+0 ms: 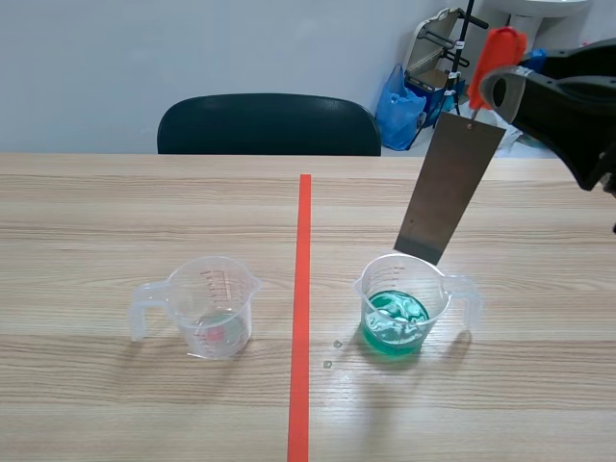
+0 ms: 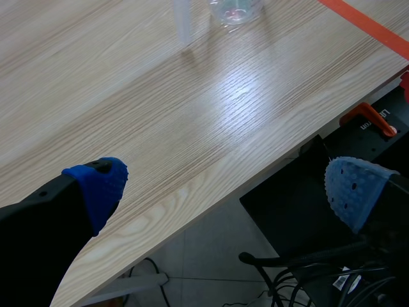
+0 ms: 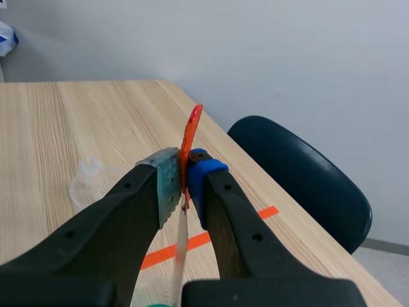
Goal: Do the redox reaction experiment
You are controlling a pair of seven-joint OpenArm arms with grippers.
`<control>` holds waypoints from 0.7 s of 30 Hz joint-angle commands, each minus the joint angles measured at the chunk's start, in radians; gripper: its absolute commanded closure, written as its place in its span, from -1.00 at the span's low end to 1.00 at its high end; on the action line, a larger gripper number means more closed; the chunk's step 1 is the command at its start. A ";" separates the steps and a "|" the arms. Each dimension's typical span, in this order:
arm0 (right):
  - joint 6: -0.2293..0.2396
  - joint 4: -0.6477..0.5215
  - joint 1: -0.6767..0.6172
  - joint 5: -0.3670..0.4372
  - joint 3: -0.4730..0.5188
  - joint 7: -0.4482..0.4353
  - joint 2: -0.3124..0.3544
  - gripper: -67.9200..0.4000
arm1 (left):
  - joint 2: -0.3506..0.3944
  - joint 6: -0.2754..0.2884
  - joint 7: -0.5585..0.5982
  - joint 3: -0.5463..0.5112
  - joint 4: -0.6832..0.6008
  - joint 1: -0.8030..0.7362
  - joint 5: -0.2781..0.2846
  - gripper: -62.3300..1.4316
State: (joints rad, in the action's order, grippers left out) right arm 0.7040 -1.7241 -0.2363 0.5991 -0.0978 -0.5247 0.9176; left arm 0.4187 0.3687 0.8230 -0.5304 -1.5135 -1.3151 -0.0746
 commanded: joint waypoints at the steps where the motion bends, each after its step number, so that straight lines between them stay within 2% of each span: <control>1: 0.001 -0.038 -0.012 0.016 0.024 -0.005 0.010 0.93 | -0.003 0.002 0.015 0.003 -0.006 -0.002 0.010 -1.00; 4: 0.001 -0.054 -0.019 0.020 0.046 0.007 0.010 0.93 | -0.003 0.002 0.015 0.003 -0.006 -0.002 0.010 -1.00; 9: 0.001 -0.054 -0.019 0.074 0.066 0.056 0.010 0.93 | -0.003 0.002 0.015 0.003 -0.006 -0.002 0.010 -1.00; 21: 0.004 -0.054 -0.019 0.090 0.067 0.071 0.010 0.93 | -0.003 0.002 0.015 0.003 -0.006 -0.002 0.010 -1.00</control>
State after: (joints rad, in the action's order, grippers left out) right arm 0.7082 -1.7737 -0.2718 0.6674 -0.0452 -0.4397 0.9173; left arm 0.4187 0.3687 0.8230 -0.5304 -1.5135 -1.3151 -0.0746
